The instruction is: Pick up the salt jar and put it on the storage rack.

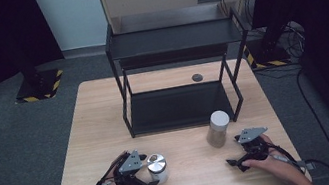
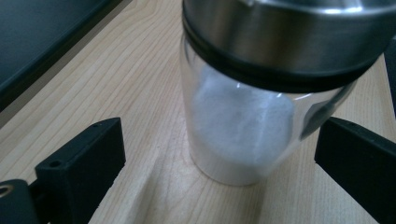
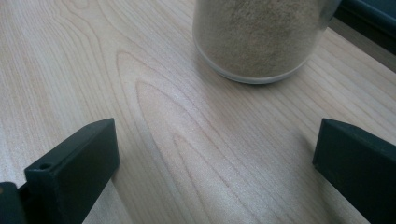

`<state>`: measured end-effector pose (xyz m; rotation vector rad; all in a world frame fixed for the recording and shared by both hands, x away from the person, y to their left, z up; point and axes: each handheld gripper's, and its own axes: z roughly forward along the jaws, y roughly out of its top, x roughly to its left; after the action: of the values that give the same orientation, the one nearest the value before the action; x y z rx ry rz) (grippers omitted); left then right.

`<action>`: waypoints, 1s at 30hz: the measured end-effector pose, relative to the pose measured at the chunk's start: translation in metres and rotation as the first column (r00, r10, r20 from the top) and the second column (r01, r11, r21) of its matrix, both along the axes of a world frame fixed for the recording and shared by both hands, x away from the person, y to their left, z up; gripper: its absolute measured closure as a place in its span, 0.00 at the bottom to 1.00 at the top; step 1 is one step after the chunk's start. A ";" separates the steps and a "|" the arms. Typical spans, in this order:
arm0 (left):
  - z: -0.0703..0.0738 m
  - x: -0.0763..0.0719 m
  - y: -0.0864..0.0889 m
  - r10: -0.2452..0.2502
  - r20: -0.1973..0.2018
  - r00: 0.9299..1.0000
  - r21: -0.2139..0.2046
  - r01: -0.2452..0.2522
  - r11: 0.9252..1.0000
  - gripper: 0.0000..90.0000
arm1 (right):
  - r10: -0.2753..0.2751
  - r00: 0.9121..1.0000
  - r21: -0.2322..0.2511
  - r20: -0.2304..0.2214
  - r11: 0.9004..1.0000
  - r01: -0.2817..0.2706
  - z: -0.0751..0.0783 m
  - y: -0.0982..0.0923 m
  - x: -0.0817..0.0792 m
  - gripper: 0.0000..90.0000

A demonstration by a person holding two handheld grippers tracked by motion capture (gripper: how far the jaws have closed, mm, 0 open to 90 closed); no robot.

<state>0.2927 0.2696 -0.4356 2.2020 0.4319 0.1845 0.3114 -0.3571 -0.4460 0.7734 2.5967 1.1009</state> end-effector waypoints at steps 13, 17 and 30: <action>-0.002 0.001 -0.011 -0.029 0.003 1.000 -0.010 0.029 1.000 0.04 | 0.000 1.000 0.000 0.000 1.000 0.000 0.000 0.000 0.000 0.01; -0.004 0.002 -0.011 -0.026 0.002 1.000 -0.023 0.026 0.999 0.06 | 0.000 1.000 0.000 0.000 1.000 0.000 0.000 0.000 0.000 0.01; -0.013 0.007 -0.018 -0.044 -0.011 0.999 -0.039 0.043 0.998 0.26 | 0.000 1.000 0.000 0.001 1.000 0.000 0.000 0.000 0.000 0.01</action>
<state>0.2993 0.2521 -0.4482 2.1730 0.3911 0.1381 0.3114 -0.3571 -0.4460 0.7728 2.5964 1.1011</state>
